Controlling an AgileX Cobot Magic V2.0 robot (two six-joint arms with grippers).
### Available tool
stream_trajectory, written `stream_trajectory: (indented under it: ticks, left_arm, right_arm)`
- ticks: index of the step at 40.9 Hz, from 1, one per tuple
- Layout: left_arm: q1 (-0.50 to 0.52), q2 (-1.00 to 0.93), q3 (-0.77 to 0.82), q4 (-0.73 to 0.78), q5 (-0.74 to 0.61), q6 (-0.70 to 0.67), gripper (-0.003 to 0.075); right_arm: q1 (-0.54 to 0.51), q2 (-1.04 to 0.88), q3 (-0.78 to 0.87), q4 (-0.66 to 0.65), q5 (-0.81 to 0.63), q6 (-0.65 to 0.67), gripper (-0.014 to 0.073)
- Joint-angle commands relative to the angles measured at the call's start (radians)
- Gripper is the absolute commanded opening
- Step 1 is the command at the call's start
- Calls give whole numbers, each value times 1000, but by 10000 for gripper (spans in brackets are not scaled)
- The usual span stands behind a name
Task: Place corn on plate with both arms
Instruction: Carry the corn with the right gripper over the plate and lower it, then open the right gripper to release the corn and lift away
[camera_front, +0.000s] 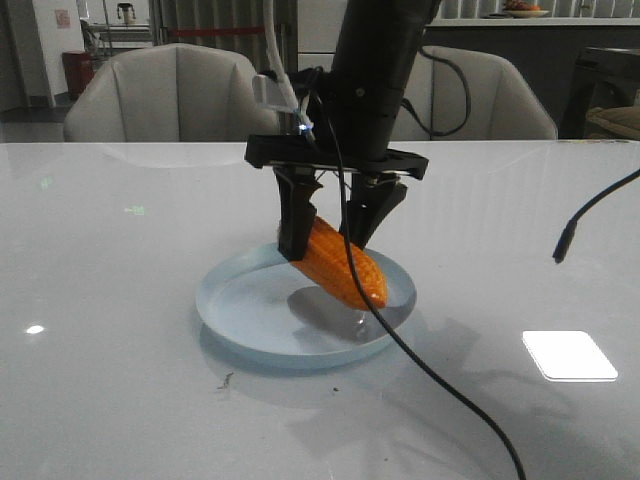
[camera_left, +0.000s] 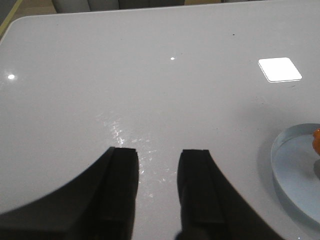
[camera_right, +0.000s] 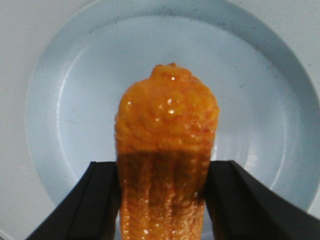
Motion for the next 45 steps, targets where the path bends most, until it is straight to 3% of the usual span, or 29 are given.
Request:
stream_trajectory:
  ticks: [1, 7, 10, 14, 29, 38, 45]
  left_arm:
    - [2, -3, -29, -15, -77, -3, 276]
    - [2, -3, -29, -15, -77, -3, 276]
    - [2, -3, -29, -15, -77, -3, 276]
    - [2, -3, -29, -15, -77, -3, 276]
    - [2, -3, -29, -15, -77, -3, 276]
    - [2, -3, -29, -15, -79, -3, 276]
    - [2, -3, -29, -15, -102, -3, 276]
  right_arm:
    - [2, -57, -29, 35, -19, -11, 122]
    - [2, -57, -29, 36, -43, -11, 323]
    - [2, -57, -29, 36, -55, -11, 484]
    - [2, -57, -29, 36, -60, -11, 584]
    - [2, -98, -31, 33, -23, -56, 594]
    - [-2, -261, -31, 2, -56, -55, 594]
    - [-2, -430, -29, -103, -82, -13, 594]
